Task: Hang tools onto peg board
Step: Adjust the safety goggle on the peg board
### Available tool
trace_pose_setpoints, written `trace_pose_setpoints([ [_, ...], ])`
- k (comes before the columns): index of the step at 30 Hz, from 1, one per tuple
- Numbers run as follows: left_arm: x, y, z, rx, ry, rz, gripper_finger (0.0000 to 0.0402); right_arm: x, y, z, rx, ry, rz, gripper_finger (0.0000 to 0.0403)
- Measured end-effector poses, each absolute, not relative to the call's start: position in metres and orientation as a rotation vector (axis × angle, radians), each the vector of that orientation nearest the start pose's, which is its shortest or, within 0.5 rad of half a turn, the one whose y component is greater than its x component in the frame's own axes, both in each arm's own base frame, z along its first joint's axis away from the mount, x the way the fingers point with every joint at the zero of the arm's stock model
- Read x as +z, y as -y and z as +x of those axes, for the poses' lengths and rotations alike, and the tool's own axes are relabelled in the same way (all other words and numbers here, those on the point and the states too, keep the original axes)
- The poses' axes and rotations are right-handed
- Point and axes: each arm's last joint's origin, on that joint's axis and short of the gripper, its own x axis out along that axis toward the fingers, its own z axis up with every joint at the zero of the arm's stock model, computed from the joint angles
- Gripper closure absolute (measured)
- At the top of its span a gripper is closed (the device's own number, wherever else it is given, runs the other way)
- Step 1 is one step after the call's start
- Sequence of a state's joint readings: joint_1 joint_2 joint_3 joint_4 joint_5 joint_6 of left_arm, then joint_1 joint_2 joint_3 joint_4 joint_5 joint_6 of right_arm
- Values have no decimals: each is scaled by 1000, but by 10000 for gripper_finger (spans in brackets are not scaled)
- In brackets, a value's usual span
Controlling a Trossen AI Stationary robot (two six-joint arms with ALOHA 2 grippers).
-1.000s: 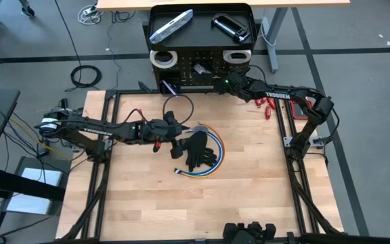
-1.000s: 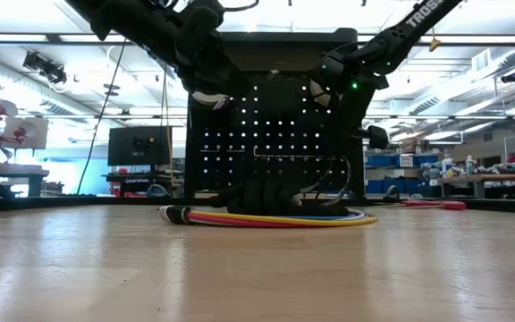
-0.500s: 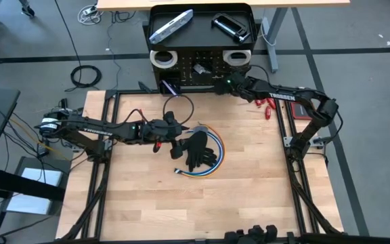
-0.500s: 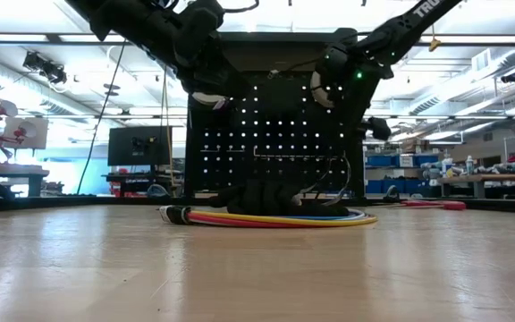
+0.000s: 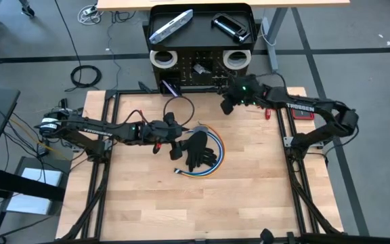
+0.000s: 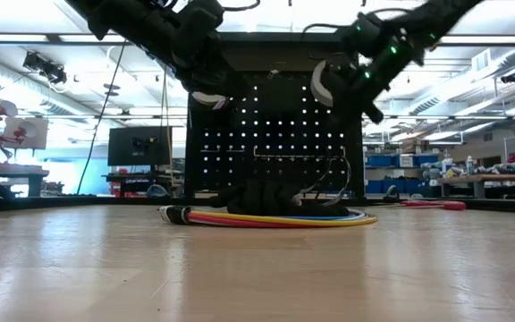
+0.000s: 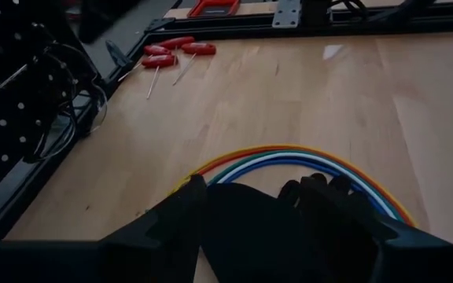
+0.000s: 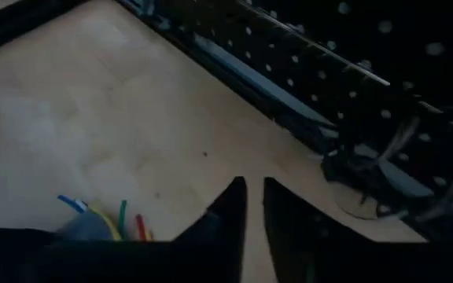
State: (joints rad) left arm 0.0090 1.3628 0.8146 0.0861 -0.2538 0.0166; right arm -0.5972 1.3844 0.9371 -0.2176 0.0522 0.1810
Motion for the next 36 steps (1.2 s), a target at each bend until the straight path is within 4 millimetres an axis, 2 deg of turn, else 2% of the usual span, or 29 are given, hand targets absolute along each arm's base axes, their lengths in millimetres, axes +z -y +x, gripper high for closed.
trace_pose_setpoints([
  [3,242,-11,291,276,-458,80,190,224,164,238,-674,-539,267,391],
  [7,239,-15,291,315,-380,70,190,182,174,235,-765,-559,163,387],
  [10,236,-22,294,329,-323,44,190,163,188,235,-783,-611,117,393],
  [12,233,-26,298,328,-309,16,190,158,199,236,-790,-629,93,396],
  [16,224,-36,305,356,-302,-24,190,162,218,236,-821,-607,70,391],
  [21,215,-46,310,389,-305,-38,191,164,230,229,-849,-607,70,394],
  [31,214,-50,309,399,-315,-34,191,164,227,229,-712,-555,216,393],
  [36,214,-50,309,399,-318,-33,191,186,226,229,-691,-430,191,393],
])
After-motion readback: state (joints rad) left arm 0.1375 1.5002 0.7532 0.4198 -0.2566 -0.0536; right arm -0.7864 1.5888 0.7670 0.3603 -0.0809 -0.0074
